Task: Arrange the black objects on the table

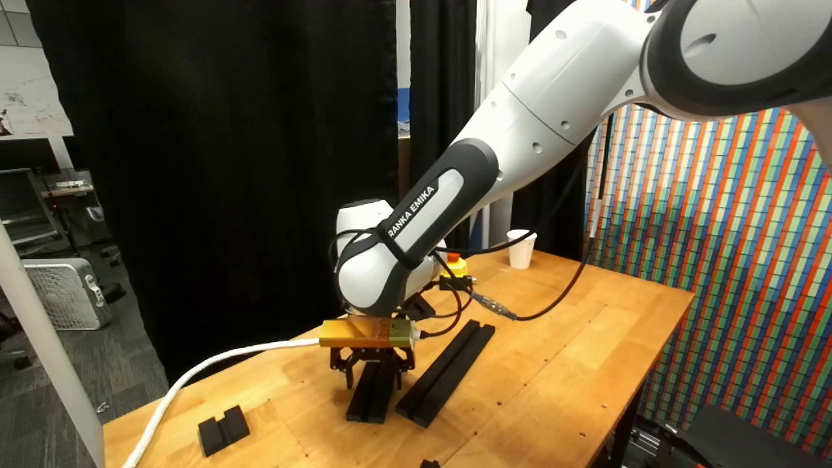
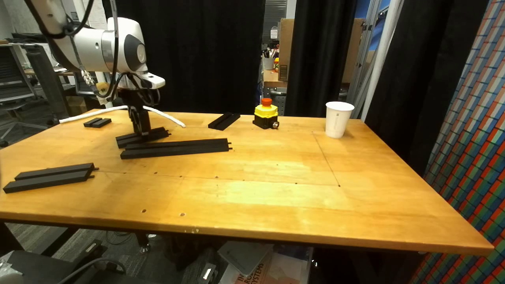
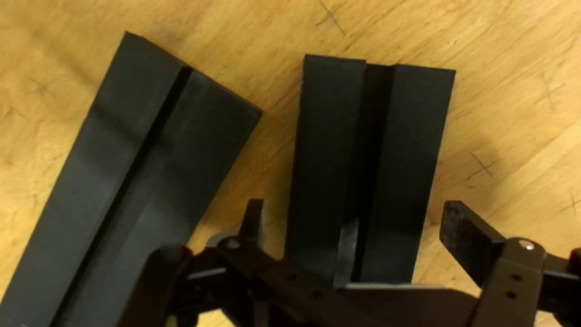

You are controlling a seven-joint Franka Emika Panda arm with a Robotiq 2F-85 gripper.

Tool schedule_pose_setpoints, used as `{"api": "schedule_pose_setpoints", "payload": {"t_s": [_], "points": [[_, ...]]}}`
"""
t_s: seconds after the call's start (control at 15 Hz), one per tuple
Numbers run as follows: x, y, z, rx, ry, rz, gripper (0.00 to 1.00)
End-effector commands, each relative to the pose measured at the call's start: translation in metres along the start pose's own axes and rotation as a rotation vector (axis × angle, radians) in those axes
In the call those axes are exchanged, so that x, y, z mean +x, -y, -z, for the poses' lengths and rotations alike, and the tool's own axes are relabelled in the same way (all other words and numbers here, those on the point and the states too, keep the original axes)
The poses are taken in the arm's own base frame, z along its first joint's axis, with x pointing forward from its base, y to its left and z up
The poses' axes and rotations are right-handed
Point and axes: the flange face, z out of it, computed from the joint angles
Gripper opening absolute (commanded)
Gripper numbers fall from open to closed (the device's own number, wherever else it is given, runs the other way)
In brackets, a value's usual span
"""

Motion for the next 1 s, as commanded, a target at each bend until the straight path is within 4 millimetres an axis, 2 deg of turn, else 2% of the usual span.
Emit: {"api": "schedule_pose_setpoints", "payload": {"t_s": [0.0,0.07,0.13,0.2,0.4,0.47,0.73,0.93], "points": [[0.002,0.002,0.001,-0.005,-0.007,0.009,1.0],[0.002,0.002,0.0,-0.007,-0.008,0.009,1.0],[0.002,0.001,0.0,-0.003,-0.009,0.011,0.75],[0.002,0.001,-0.001,-0.003,-0.01,0.012,0.74],[0.002,0.003,0.002,0.0,-0.014,0.013,0.51],[0.002,0.003,0.003,0.0,-0.014,0.015,0.46],[0.012,-0.001,0.01,0.011,-0.032,0.016,0.46],[0.035,-0.011,0.023,0.042,-0.061,0.011,0.46]]}}
